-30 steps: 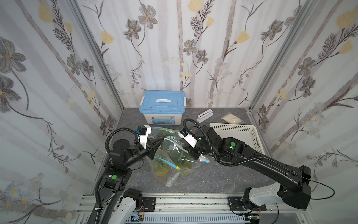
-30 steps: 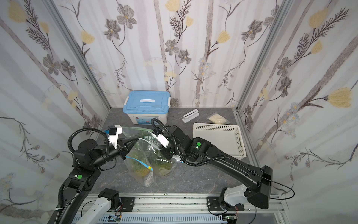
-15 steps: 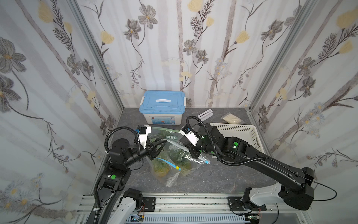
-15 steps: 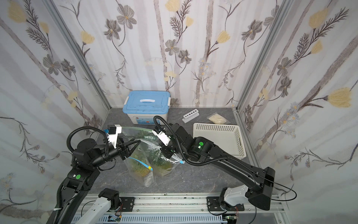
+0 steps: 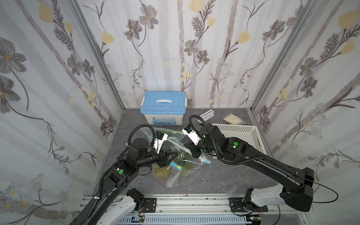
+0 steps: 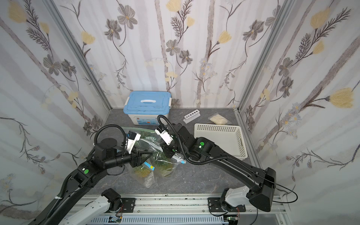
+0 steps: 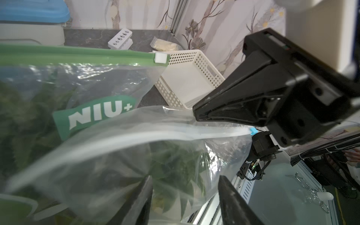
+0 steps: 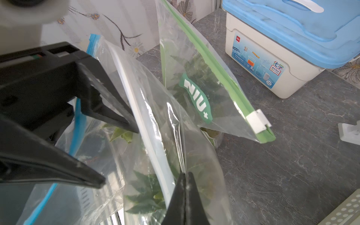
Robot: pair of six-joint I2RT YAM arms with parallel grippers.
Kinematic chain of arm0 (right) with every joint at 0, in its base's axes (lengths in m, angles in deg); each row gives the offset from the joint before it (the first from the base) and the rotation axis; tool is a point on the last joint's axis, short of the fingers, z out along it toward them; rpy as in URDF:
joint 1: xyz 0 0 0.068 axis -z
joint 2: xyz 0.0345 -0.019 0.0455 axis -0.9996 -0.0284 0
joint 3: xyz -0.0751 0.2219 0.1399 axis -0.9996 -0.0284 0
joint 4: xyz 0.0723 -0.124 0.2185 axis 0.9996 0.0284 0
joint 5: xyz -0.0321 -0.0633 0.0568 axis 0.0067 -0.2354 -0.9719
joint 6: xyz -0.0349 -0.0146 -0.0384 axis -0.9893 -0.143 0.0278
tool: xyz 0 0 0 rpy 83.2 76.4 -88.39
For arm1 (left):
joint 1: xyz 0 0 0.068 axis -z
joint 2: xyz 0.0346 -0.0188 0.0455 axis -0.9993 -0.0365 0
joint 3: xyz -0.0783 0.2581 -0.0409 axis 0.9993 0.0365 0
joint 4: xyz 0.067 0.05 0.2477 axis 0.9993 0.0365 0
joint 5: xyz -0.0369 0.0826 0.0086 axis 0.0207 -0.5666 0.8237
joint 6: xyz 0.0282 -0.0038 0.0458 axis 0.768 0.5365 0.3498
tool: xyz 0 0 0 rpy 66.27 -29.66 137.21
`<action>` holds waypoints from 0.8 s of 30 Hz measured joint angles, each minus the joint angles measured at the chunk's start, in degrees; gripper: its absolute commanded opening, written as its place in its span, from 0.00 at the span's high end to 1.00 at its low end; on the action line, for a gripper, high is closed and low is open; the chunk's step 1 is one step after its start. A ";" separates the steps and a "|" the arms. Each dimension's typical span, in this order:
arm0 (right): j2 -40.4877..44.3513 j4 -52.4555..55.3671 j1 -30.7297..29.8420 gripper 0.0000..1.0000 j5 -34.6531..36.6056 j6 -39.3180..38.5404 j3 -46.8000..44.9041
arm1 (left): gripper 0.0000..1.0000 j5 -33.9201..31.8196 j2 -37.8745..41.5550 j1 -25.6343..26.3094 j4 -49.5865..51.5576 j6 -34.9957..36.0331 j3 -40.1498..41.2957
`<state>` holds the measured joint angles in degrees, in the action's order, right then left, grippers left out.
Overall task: Open the zip-top bag and take out the pineapple
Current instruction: Open the zipper of the food storage bag at the center of the board.
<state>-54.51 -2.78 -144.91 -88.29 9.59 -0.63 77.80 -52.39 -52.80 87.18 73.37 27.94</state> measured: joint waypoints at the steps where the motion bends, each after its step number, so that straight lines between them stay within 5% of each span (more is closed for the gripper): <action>1: 0.00 -0.13 -0.02 1.00 -0.31 0.04 -0.07 | 0.41 -2.16 -1.27 1.40 1.01 0.24 -0.81; 11: -0.15 -1.44 0.04 1.00 -0.79 1.53 -0.13 | 0.36 -18.32 -7.19 15.13 4.79 0.98 -4.09; 13: -0.42 -1.55 0.09 1.00 -0.83 1.97 -0.13 | 0.46 -20.46 -6.95 16.37 4.76 0.76 -3.72; 15: -0.48 -1.86 0.09 1.00 -1.01 2.14 -0.35 | 0.76 -22.47 -6.88 17.11 4.28 0.70 -3.08; 17: -0.48 -1.99 0.09 1.00 -1.20 2.47 -0.59 | 0.95 -23.50 -6.64 17.49 3.45 0.72 -2.14; 24: -0.39 -3.06 0.09 1.00 -1.18 3.02 -1.81 | 1.00 -25.00 -4.44 17.70 -0.07 0.48 0.98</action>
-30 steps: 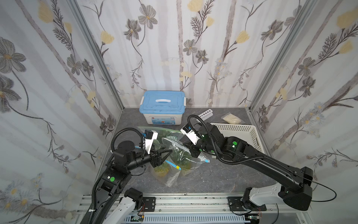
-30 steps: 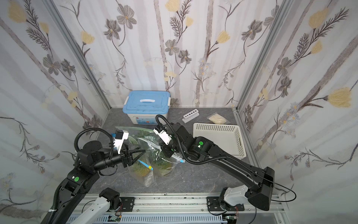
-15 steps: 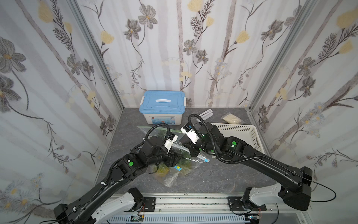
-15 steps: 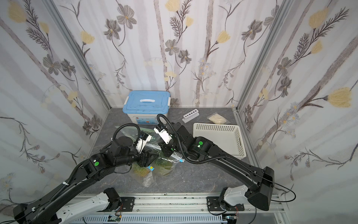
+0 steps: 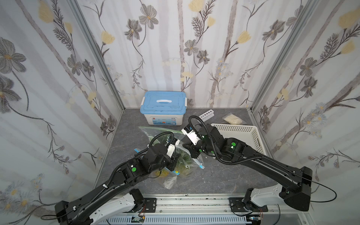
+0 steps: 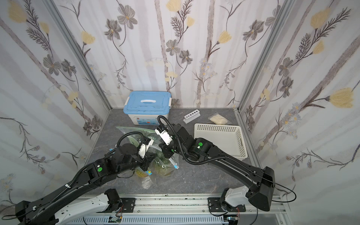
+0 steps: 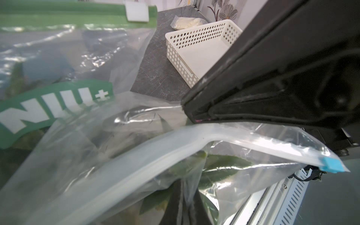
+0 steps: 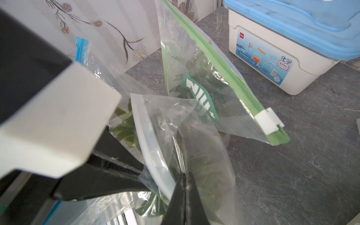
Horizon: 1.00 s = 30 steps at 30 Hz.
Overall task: Open the zip-top bag and take out the pineapple
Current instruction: Open the zipper of the food storage bag at the center of the board.
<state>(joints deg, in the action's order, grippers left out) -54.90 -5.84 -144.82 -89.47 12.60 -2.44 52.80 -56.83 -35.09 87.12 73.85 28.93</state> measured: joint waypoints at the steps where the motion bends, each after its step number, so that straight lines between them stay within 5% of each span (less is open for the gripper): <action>1: 0.09 -0.28 0.02 1.00 0.00 0.04 -0.15 | 1.00 -0.04 0.46 0.00 -0.02 0.07 0.20; 18: 4.39 -4.26 7.85 1.00 2.19 4.48 -8.31 | 1.00 0.11 8.72 0.09 0.57 -2.38 2.99; 23: 5.03 -2.95 6.67 0.80 3.43 4.59 -6.08 | 1.00 0.92 9.51 0.20 0.55 -2.84 3.56; 30: 5.05 1.66 0.31 0.73 5.90 2.54 5.09 | 1.00 2.25 12.00 0.24 0.11 -3.76 5.31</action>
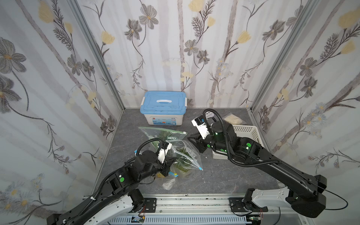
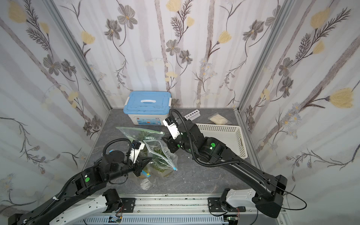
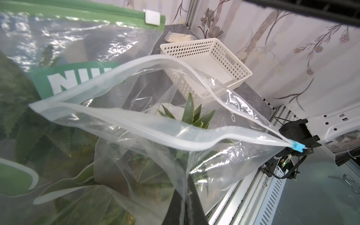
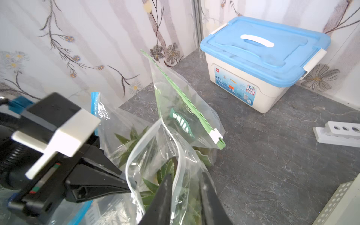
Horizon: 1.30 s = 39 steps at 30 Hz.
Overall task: Open the zip-top bag and take out the pineapple
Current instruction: Open the zipper of the food storage bag at the center of the board, then pick up the pineapple from the zipper food storage bag.
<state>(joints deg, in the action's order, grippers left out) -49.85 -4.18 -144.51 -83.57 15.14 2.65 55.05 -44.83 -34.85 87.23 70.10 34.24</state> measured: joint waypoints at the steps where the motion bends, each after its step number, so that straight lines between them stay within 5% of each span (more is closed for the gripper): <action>1: -0.61 0.55 -0.70 0.73 0.63 -0.09 0.85 | 1.00 0.13 0.46 0.00 0.00 0.00 0.20; 24: -9.70 7.82 -9.44 0.69 -1.97 0.52 7.54 | 1.00 2.05 3.52 0.11 -2.54 -1.49 4.68; 39: -13.14 9.66 -8.57 0.63 0.83 5.14 5.33 | 1.00 1.57 6.54 0.11 -2.51 -1.70 6.23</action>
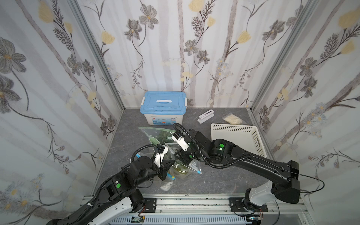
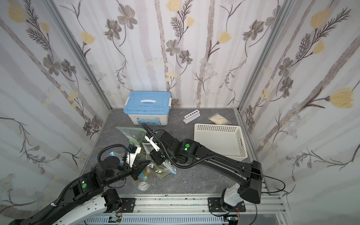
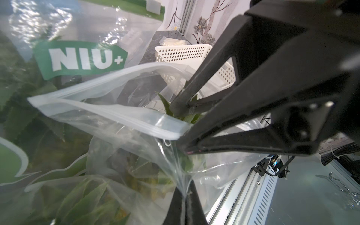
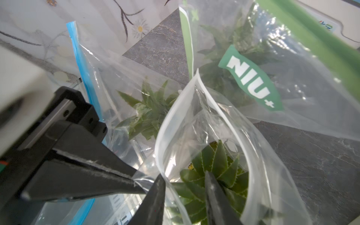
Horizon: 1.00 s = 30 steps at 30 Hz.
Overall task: Open the zip-top bag and take out the pineapple
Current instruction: Pick up the pineapple from the zipper food storage bag.
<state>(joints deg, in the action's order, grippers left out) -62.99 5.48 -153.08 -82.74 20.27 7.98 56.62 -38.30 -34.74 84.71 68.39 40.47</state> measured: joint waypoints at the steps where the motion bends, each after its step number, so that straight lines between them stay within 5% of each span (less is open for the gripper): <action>1: 0.13 0.59 0.15 0.63 0.22 0.09 0.09 | 1.00 0.02 0.04 0.00 -0.02 -0.02 0.24; 30: -1.66 6.19 1.03 0.54 5.33 0.22 5.01 | 1.00 0.00 2.16 0.00 0.15 -0.74 1.97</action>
<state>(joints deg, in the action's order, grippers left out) -64.65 11.67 -152.05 -77.41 20.49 12.99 56.62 -36.13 -34.74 84.87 67.65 42.44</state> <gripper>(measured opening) 0.443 0.049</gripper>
